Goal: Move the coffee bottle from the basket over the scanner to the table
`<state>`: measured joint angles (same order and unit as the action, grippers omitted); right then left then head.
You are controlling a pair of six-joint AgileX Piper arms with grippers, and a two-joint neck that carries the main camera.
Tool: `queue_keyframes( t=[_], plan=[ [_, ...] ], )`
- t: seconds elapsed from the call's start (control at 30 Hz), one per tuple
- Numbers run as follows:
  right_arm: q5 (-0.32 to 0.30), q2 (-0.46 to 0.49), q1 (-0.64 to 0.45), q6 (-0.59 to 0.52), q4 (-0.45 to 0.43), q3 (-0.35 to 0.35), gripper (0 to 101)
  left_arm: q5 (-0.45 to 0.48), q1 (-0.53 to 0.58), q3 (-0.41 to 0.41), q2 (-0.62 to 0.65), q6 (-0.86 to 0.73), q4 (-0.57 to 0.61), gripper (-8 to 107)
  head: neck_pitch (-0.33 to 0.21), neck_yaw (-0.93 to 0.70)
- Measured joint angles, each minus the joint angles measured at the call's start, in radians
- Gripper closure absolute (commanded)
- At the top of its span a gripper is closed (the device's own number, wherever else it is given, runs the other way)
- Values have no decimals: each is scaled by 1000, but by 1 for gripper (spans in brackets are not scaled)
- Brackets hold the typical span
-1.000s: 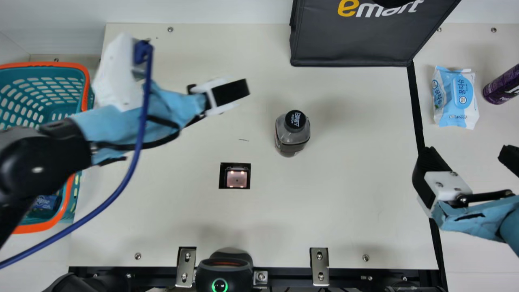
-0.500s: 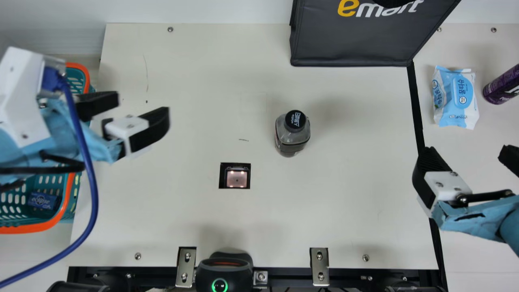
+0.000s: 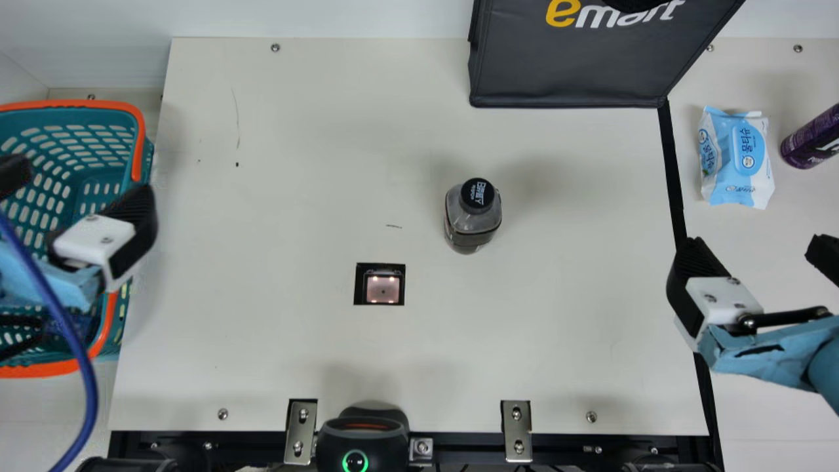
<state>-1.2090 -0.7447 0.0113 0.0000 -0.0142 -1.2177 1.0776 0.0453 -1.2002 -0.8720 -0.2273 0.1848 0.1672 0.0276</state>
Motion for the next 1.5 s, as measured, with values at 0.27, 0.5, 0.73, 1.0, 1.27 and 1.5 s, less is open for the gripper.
queue_keyframes(
  t=[0.27, 0.5, 0.73, 1.0, 1.27, 1.5],
  plan=[
    [1, -8, 12, -6, 0, 1, 6, 2, 0, 0, 0, 5, 2, 9, 0, 0],
    [46, -91, 104, -100, 41, 31, 6, 2, 0, 0, 0, 5, 2, 9, 2, 0],
    [99, -197, 183, -238, 94, 48, 6, 2, 0, 0, 0, 5, 2, 9, 0, 0],
    [166, -318, 238, -372, 141, 56, 6, 2, 0, 0, 0, 5, 2, 9, 0, 0],
    [261, -416, 297, -410, 188, 70, 6, 2, 0, 0, 0, 5, 2, 9, 0, 2],
    [325, -473, 342, -384, 217, 81, 6, 2, 0, 0, 0, 5, 2, 9, 2, 0]
  ],
)
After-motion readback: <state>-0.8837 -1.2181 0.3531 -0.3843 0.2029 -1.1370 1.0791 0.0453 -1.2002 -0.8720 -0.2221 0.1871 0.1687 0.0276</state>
